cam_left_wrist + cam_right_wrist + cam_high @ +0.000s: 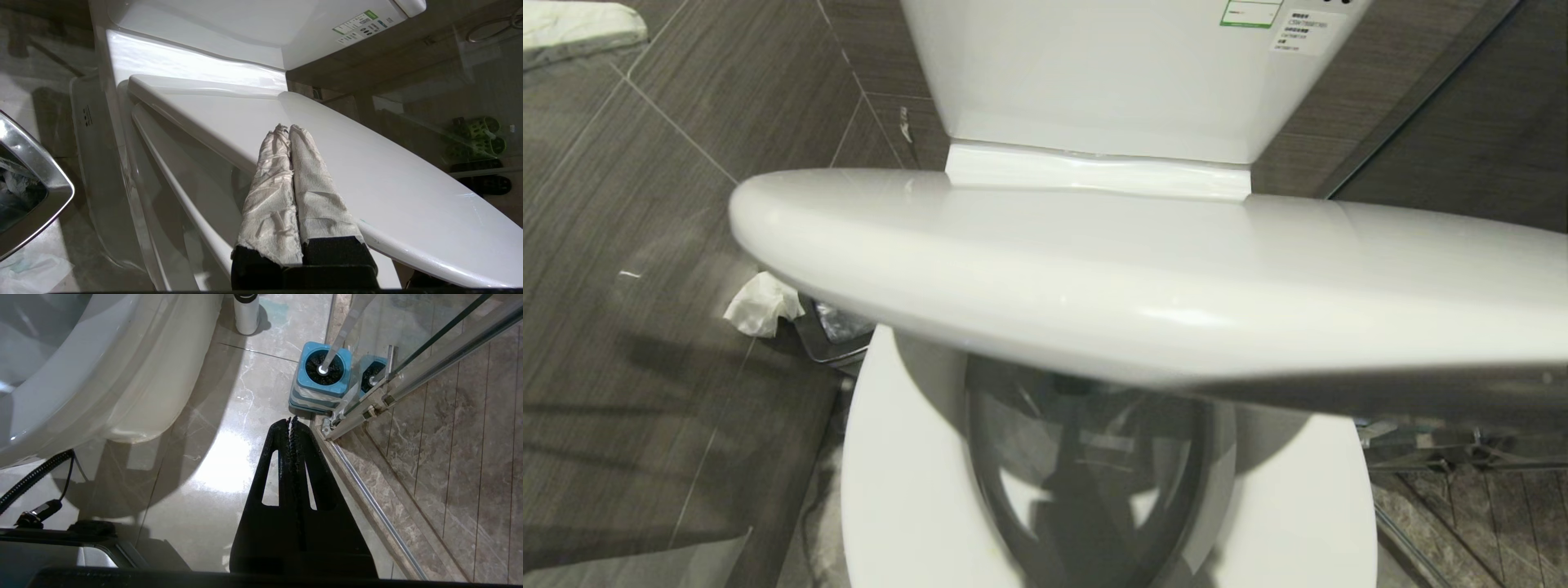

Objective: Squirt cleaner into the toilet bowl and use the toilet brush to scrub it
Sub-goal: Close the toilet lid

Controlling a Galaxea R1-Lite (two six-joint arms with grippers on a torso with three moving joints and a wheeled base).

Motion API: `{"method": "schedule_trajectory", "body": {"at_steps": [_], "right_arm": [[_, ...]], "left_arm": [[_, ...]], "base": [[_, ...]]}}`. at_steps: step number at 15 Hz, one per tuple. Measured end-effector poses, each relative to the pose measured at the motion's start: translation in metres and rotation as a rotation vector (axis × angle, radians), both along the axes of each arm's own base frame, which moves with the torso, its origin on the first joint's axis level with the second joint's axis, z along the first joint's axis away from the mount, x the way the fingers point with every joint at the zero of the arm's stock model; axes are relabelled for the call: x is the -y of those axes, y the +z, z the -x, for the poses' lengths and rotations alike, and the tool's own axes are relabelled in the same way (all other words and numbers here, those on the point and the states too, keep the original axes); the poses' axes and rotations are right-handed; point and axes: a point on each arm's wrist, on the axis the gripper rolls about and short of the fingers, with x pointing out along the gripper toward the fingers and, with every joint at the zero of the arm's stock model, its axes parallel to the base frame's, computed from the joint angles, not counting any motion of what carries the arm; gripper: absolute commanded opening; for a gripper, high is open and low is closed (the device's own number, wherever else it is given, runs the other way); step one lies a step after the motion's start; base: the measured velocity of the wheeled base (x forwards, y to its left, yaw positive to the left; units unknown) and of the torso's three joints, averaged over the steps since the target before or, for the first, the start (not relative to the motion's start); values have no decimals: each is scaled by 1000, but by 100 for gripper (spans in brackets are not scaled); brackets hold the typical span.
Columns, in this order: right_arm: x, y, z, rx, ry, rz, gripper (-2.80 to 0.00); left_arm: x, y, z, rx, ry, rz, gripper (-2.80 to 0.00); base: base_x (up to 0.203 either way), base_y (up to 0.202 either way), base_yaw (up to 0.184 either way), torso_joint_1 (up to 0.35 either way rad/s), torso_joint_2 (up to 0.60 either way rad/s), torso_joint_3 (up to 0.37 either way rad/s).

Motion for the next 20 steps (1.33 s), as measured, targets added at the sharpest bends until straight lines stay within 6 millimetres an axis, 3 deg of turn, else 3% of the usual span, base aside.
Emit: {"method": "schedule_trajectory", "body": {"at_steps": [5, 20], "right_arm": [[0, 0, 0, 0, 0, 0, -280], [0, 0, 0, 0, 1, 0, -280]], "left_arm": [[0, 0, 0, 24, 18, -23, -280], [2, -2, -1, 34, 10, -44, -280]], "base": [[0, 0, 0, 0, 1, 47], [0, 0, 0, 2, 2, 201]]}}
